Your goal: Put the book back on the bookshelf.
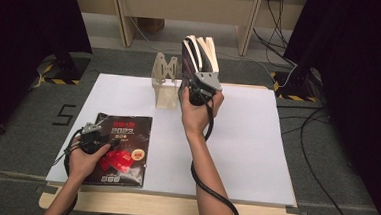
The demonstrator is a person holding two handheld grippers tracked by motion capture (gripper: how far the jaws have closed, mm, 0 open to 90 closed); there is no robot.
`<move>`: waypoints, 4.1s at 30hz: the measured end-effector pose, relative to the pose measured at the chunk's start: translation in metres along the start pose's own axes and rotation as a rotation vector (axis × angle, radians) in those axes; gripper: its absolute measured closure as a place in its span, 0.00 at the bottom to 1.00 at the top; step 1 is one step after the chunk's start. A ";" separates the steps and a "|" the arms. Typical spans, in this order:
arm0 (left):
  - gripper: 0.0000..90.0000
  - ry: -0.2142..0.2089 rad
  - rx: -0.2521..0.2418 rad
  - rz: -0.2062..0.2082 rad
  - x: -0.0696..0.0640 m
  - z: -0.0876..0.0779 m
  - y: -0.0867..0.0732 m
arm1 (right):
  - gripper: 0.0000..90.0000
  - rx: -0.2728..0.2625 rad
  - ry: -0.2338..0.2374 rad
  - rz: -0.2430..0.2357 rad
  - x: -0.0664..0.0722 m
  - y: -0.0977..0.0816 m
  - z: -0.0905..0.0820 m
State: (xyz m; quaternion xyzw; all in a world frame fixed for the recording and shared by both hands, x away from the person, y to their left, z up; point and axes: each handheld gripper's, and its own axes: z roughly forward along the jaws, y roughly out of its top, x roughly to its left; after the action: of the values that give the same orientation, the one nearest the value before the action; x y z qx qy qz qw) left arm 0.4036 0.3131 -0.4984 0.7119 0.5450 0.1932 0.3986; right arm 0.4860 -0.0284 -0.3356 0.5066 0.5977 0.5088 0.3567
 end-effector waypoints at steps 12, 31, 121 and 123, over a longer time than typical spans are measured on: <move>0.50 -0.001 0.000 0.000 0.000 0.000 0.000 | 0.94 0.068 -0.015 0.004 0.001 0.009 0.002; 0.50 -0.009 -0.001 -0.010 0.001 0.000 0.000 | 0.94 -0.027 -0.012 -0.001 0.010 0.020 0.017; 0.50 -0.013 -0.004 -0.009 0.001 0.000 0.000 | 0.94 0.006 -0.079 -0.066 0.018 0.028 0.052; 0.50 -0.011 -0.002 -0.006 0.001 0.000 0.000 | 0.94 0.008 -0.081 -0.062 0.019 0.026 0.053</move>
State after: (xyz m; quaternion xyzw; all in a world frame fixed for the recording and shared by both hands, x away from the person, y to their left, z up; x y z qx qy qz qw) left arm 0.4038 0.3140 -0.4985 0.7111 0.5447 0.1886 0.4026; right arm 0.5380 0.0023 -0.3206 0.5097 0.6001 0.4741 0.3941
